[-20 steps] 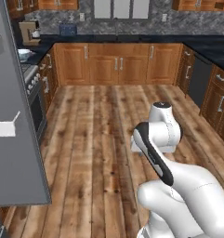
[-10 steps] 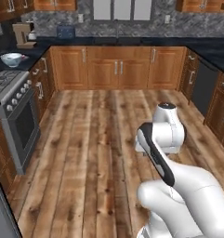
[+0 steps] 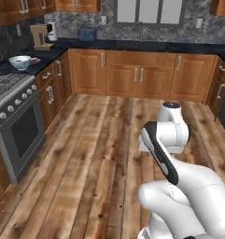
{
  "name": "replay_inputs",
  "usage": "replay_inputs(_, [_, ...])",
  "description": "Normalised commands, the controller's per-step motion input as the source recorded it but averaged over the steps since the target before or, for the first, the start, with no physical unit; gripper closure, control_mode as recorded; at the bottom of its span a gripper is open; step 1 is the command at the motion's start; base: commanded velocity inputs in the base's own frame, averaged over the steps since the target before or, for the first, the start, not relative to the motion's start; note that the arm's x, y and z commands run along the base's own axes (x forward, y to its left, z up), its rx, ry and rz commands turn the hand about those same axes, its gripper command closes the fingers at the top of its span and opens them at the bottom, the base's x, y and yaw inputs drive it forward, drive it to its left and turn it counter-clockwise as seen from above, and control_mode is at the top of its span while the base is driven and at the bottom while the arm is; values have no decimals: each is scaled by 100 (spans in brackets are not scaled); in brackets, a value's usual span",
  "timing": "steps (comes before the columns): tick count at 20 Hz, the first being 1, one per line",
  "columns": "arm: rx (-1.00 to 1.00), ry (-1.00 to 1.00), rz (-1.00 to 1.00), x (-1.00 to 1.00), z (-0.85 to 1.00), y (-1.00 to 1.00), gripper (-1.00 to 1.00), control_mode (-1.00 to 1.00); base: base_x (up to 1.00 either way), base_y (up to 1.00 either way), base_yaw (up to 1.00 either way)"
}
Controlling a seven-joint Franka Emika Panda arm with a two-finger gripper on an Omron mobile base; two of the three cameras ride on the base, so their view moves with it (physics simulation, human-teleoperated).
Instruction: Place one of the steaks on the plate and the other in the bowl. Then place the bowl in the fridge.
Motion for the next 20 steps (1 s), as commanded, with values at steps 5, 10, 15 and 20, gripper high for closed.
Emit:
replay_inputs(5, [0,0,0,0,0,0,-100,100,99,1,34])
replay_inputs(10, [0,0,0,0,0,0,-100,100,100,1,20])
replay_inputs(15, [0,0,0,0,0,0,-100,100,100,2,15])
replay_inputs(20, [0,0,0,0,0,0,-100,100,96,-10,36])
